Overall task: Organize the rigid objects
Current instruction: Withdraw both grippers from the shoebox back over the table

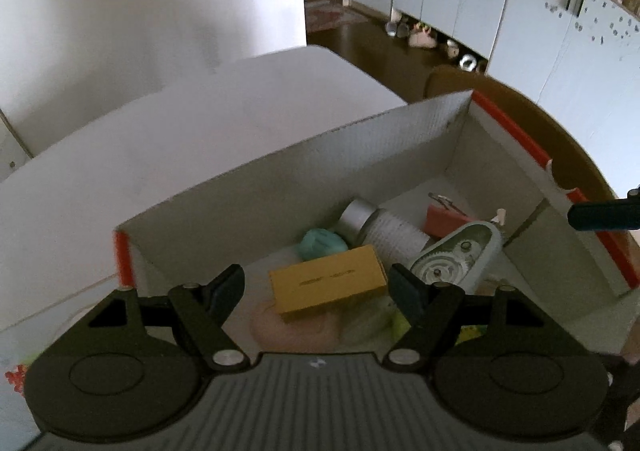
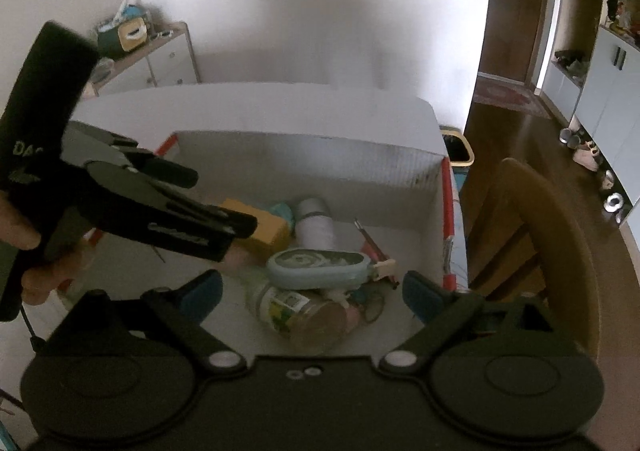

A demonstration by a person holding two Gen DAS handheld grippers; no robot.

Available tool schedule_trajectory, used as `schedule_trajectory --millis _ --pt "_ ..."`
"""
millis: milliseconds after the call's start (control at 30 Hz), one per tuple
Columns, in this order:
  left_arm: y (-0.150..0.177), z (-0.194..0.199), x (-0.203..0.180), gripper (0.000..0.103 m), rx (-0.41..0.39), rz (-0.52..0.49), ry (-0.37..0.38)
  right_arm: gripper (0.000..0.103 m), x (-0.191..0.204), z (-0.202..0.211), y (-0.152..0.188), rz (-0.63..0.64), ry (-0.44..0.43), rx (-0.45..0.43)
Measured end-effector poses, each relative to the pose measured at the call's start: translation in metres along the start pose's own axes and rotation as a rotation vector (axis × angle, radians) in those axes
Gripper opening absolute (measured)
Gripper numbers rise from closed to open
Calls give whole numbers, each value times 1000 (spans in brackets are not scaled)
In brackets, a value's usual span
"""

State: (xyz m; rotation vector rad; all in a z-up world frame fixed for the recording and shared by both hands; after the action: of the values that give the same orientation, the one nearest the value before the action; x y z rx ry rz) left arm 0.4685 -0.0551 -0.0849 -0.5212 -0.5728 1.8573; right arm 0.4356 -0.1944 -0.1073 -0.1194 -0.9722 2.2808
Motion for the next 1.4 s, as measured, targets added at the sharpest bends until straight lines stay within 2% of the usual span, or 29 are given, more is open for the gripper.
schedule_trajectory --millis 433,700,767,1000,1267,1400 --pt "13 61 22 79 -91 44 53 99 27 34 -5 -107 -36 -105" --pt "28 84 49 79 -124 69 78 102 73 39 -6 -108 -55 -135" --pt "33 89 58 83 -133 77 84 102 86 39 -7 -105 -62 -138" --pt "52 106 98 83 -158 99 121 103 131 31 -12 -112 -68 -145" --pt "72 115 152 83 -185 104 126 103 182 6 -15 -117 -73 -118" --pt "79 115 179 93 -190 120 138 102 206 -8 -16 -111 -76 -101"
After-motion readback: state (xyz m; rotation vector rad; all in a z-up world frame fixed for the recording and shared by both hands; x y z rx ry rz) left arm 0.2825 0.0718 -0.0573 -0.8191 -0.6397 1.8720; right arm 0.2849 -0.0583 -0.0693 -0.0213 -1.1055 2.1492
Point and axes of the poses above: each gripper's, at about its wrist camera, not at the fingertips, and z roughly against the way its jaws point, x to its left, y to its underside, the point moved 6 cm from there along -z, roughly the way its jaws point, and after that the axes turned 4 degrees about -y, right-handed, at the moved point
